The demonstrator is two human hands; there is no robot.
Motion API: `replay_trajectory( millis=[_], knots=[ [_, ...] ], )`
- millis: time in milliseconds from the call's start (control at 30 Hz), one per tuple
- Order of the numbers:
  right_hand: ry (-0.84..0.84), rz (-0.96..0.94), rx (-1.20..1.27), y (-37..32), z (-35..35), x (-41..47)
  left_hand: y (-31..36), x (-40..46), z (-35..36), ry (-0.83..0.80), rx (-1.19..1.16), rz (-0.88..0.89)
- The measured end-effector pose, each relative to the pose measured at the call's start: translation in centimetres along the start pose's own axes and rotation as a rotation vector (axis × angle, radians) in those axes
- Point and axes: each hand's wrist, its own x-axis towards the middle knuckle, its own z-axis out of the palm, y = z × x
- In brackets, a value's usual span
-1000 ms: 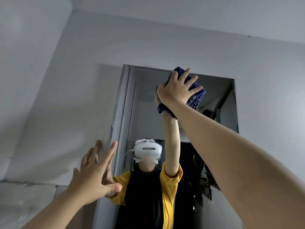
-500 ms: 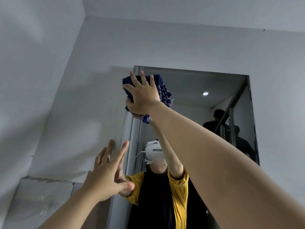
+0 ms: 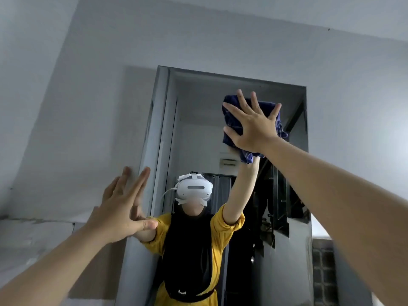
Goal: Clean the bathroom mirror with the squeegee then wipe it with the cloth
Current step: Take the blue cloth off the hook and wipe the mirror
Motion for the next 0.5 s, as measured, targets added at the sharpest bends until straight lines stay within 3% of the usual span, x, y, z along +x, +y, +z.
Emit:
replay_trajectory(
  millis=[367, 500],
  knots=[
    [0.084, 0.28, 0.022, 6.1, 0.6, -4.2, -0.4, 0.5, 0.1, -0.01, 0.038, 0.01],
    [0.126, 0.504, 0.085, 5.1, 1.2, -4.9, -0.6, 0.5, 0.2, -0.011, 0.044, 0.011]
  ],
)
